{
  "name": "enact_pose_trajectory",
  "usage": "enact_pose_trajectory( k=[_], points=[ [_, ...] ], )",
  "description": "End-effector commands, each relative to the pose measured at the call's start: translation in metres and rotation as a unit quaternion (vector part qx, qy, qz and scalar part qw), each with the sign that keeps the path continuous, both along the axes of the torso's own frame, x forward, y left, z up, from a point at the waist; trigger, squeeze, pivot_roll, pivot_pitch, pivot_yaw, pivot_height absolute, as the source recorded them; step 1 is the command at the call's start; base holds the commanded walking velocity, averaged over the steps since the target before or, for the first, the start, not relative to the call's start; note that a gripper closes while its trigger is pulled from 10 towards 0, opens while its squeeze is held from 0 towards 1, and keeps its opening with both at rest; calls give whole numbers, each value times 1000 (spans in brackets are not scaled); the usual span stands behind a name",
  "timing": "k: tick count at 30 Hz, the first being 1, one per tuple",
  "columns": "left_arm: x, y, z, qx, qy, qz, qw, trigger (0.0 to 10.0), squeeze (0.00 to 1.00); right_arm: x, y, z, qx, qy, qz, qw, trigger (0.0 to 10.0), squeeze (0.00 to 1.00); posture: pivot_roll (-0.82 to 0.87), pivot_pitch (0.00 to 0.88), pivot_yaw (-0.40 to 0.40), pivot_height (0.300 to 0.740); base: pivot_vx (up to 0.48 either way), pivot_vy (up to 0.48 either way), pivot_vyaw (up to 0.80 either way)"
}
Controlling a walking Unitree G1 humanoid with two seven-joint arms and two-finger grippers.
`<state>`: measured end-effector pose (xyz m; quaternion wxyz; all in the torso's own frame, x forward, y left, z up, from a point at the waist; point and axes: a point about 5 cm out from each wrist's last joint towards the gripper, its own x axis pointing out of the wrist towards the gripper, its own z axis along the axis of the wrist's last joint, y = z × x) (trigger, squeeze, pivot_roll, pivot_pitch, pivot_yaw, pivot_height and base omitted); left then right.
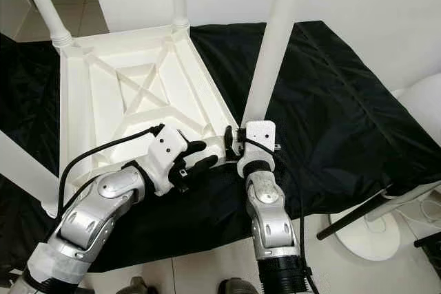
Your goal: Building children table
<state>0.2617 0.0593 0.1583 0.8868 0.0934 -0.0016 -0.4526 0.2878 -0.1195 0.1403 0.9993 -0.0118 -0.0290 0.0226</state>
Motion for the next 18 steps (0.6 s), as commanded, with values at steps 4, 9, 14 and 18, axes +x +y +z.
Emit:
enact_pose_trajectory(
  k=[4,9,14,18],
  points=[
    [-2,-2,0,3,4,-16,1000,10000,0,-2,-12,-3,0,14,22,1000,10000,1000,-76,60,-9,740,0,0,0],
    [-2,-2,0,2,4,-14,1000,10000,0,1,-32,-1,-19,15,68,997,10000,1000,-75,58,-9,740,0,0,0],
    [-1,-1,1,2,3,-13,1000,10000,0,5,-38,-1,-27,17,115,993,10000,1000,-74,55,-7,740,0,0,0],
    [0,-1,1,3,1,-12,1000,10000,0,8,-39,-2,-43,17,140,989,10000,1000,-76,50,0,740,0,0,0]
  ],
)
